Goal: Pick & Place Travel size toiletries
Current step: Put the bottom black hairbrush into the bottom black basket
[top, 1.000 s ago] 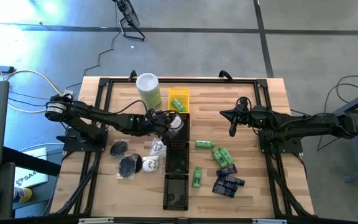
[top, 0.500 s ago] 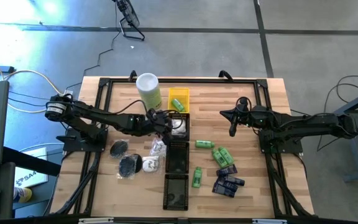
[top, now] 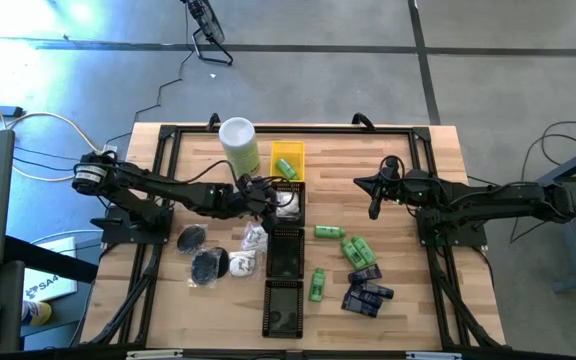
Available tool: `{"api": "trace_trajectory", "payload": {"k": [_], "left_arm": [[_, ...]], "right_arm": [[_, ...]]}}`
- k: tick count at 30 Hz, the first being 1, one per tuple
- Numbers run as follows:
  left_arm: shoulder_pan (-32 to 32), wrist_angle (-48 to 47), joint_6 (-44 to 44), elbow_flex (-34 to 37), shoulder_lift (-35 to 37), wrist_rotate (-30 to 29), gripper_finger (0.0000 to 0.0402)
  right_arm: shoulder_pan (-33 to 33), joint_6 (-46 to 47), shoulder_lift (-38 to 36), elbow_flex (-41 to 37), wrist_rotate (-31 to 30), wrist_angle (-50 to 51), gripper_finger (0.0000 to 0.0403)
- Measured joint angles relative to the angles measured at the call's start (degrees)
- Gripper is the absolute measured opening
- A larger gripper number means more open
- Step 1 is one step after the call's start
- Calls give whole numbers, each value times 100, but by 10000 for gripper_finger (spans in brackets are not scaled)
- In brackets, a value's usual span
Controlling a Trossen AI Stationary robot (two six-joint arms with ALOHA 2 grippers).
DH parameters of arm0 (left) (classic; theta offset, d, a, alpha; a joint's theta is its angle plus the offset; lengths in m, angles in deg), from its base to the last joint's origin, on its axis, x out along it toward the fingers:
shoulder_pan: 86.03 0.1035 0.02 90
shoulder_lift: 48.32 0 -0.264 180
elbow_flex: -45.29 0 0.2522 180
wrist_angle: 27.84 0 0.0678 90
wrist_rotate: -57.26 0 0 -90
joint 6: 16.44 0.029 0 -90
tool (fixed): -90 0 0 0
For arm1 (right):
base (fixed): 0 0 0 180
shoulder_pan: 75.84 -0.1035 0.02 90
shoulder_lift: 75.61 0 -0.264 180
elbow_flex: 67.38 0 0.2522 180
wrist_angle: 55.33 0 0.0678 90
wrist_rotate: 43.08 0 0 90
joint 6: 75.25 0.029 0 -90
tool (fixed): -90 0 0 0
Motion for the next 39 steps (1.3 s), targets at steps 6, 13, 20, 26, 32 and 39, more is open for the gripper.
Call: {"api": "trace_trajectory", "payload": {"k": [6,13,20,26,32,39], "left_arm": [[0,1,13,0,0,4,126],[-4,86,261,0,0,19,100],[-4,252,749,2,100,76,25],[-4,252,786,7,138,193,9],[-4,281,893,7,138,362,2],[-7,256,935,7,138,384,2]], "right_arm": [[-1,-2,0,0,0,0,3],[-1,-2,2,0,0,0,3],[1,-3,0,0,0,3,3],[-1,-23,0,0,0,24,3],[-1,-23,0,0,0,33,3],[0,-23,0,0,1,31,2]]}}
